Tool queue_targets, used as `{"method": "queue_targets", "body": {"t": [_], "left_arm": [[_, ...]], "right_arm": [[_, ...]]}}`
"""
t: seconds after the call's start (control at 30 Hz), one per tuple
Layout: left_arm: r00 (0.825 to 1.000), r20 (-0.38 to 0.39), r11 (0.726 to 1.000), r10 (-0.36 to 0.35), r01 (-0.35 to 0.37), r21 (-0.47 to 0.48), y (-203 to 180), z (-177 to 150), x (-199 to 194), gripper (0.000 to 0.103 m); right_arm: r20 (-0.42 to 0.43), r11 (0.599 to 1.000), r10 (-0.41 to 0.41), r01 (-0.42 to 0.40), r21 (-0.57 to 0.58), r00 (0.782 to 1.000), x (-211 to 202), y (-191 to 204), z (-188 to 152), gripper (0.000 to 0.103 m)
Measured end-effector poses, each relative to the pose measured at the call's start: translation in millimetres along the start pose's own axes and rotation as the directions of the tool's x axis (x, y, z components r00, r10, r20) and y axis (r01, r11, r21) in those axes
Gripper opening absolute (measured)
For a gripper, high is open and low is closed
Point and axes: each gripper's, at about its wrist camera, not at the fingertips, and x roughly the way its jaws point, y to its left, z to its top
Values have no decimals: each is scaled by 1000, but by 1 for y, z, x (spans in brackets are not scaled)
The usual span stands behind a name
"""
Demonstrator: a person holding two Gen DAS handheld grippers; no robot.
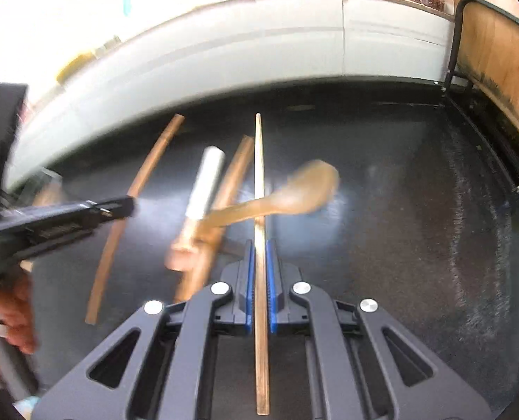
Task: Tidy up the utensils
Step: 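Carry both held chopsticks over the clear plastic tray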
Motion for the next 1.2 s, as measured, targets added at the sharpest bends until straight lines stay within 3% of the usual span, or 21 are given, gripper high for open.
{"method": "queue_targets", "body": {"t": [0.3,0.57,0.77,0.93,1.2], "left_arm": [[996,78,999,-35,36,-11,17,1,-54,7],[990,132,997,-54,61,-53,48,6,-102,7],[989,140,996,-56,65,-58,83,1,-124,7],[989,133,997,-67,72,-36,108,-4,-137,7],[990,138,999,-37,42,-35,183,-12,-168,7]], "right_arm": [[94,998,58,-57,-12,994,-46,25,25,7],[95,990,142,-141,-21,985,-60,65,34,7],[128,991,105,-93,-99,986,-66,110,30,7],[123,992,122,-116,-58,985,-65,141,27,7],[70,987,143,-147,63,987,-45,193,11,7]]}}
